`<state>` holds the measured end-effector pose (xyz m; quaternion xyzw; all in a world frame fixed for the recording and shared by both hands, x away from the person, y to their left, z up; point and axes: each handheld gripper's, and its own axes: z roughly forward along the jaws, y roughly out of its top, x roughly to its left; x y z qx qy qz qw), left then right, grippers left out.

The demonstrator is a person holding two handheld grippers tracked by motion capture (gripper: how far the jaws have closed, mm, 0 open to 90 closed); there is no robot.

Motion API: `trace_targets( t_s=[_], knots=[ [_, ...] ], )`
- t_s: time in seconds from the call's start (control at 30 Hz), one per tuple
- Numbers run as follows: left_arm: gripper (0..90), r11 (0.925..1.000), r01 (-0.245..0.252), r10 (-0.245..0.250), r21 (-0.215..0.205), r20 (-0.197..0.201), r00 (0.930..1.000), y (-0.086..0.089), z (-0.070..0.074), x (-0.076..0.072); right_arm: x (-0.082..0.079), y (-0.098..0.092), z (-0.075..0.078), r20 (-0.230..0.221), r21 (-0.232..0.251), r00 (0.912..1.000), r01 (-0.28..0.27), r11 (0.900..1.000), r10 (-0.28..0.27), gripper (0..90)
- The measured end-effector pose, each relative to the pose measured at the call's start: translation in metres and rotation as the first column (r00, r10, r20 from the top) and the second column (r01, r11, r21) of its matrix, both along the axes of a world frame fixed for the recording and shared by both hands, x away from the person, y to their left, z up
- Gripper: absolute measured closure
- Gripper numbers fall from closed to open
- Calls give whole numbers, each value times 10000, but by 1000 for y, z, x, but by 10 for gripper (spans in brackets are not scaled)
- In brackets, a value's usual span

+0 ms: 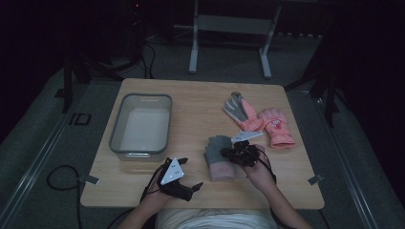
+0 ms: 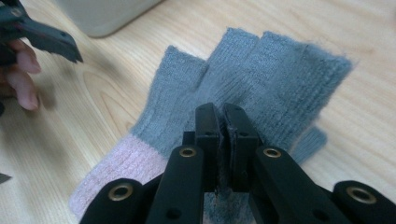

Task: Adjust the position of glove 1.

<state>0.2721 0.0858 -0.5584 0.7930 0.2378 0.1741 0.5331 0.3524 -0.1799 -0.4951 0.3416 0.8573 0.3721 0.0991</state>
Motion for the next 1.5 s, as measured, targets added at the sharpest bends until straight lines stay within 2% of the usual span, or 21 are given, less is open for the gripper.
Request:
trace_targets(
  t_s=[0.23,0.33,0.37,0.4,0.47,0.57,0.7,0.8,0.87,0.9,0.97,1.0,1.1,1.17,1.23,1.27,1.3,1.33,1.4,1.47,1.5],
  knots=[
    [0,9999,25,-25,-118,-35,10000,1,0,0,6,1,-18,-326,-141,9994,59,9999,-63,856],
    [0,9998,-188,188,-39,22,9998,1,1,0,8,1,-22,-405,-187,9991,81,9998,-88,854],
    [0,9994,-340,338,95,201,9992,1,1,1,9,1,-24,-461,-218,9989,81,9997,-91,853],
    [0,9991,-415,413,122,210,9989,1,1,1,10,2,-26,-495,-259,9987,73,9996,-86,852],
    [0,9992,-390,392,-98,203,9990,2,1,2,11,3,-30,-540,-269,9985,80,9996,-94,847],
    [0,9987,-465,467,-206,94,9989,2,2,2,12,4,-34,-548,-419,9985,71,9991,-94,842],
    [0,9994,-337,336,-20,-271,9991,-2,3,2,12,4,-38,-502,-476,9987,88,9988,-112,834],
    [0,9993,-320,336,167,-1125,9931,-5,5,3,11,4,-37,-436,-453,9989,131,9989,-151,817],
    [0,9996,-209,231,175,-1343,9907,-6,7,4,8,3,-32,-171,-429,9998,74,9991,-81,787],
    [0,9992,-178,225,370,-1302,9912,-8,8,3,7,2,-29,-57,-447,9999,82,9990,-85,766],
    [0,9992,-178,225,370,-1302,9912,-8,8,3,6,0,-26,101,-417,9999,76,9991,-72,737],
    [0,9979,255,-192,597,-1031,9945,-14,11,2,8,-7,-18,339,-148,9992,230,9996,-225,661],
    [58,9942,790,-723,734,-902,9933,-23,15,4,14,-22,-9,417,220,9975,569,9981,-578,583],
    [70,9891,1161,-1093,906,-767,9910,-31,18,6,18,-29,-3,495,340,9963,690,9970,-706,539],
    [142,9815,1669,-1618,942,-596,9850,-39,21,8,23,-35,3,408,454,9969,659,9968,-678,501],
    [146,9737,1996,-1947,1099,-536,9794,-45,22,9,25,-36,4,418,474,9966,683,9965,-703,491],
    [187,9628,2285,-2256,1440,-365,9735,-50,23,10,28,-38,5,426,540,9965,693,9961,-717,483],
    [220,9535,2381,-2403,1847,-108,9706,-56,23,10,31,-38,6,382,578,9966,704,9958,-727,482],
    [248,9297,2772,-2845,2426,-52,9587,-64,22,12,38,-39,6,304,570,9968,726,9957,-744,482],
    [301,9120,3013,-3128,2785,-32,9498,-70,20,15,44,-37,4,185,555,9971,732,9958,-743,485],
    [304,9067,3066,-3182,2897,-72,9480,-73,18,16,47,-36,2,135,493,9970,752,9960,-759,485]
  ],
)
